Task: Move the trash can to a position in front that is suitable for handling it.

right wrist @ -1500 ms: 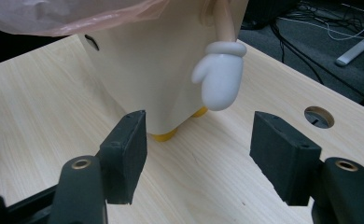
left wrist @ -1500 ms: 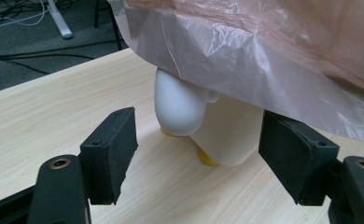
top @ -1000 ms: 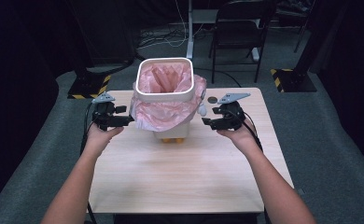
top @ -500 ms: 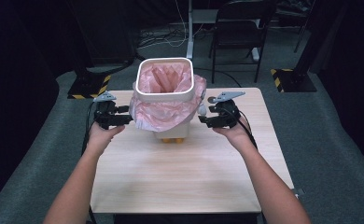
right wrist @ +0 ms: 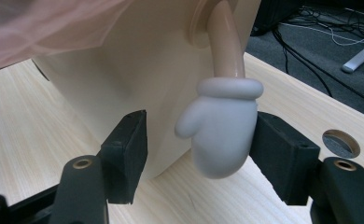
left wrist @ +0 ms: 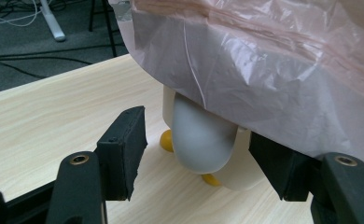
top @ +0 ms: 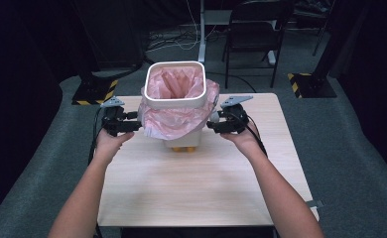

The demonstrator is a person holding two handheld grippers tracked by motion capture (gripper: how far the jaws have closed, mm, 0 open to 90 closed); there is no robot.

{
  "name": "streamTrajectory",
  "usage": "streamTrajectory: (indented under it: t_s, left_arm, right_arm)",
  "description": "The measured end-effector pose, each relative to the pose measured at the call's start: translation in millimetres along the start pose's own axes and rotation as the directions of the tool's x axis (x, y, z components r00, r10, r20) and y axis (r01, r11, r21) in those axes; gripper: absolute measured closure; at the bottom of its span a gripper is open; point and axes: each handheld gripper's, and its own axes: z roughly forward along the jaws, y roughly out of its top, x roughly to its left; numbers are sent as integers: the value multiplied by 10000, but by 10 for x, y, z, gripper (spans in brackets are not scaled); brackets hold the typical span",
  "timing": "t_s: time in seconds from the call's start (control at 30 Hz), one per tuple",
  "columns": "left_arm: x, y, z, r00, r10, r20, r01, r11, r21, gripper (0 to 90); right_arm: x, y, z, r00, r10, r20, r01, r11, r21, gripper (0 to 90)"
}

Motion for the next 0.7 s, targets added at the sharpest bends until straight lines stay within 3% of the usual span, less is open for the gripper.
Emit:
streamTrajectory:
  t_s: [0.27,0.5,0.7]
  left_arm:
    - [-7,4,48,9999,21,136,-20,10000,-33,384]
    - [-42,9,127,9994,122,313,-122,9999,3,418]
    - [-50,12,151,9997,151,216,-151,9999,7,515]
  right_arm:
    - [-31,21,41,9999,33,103,-32,10000,-45,381]
    - [-55,31,69,9999,1,134,0,10000,-15,479]
    - [-45,25,81,9998,-40,217,42,10000,-85,515]
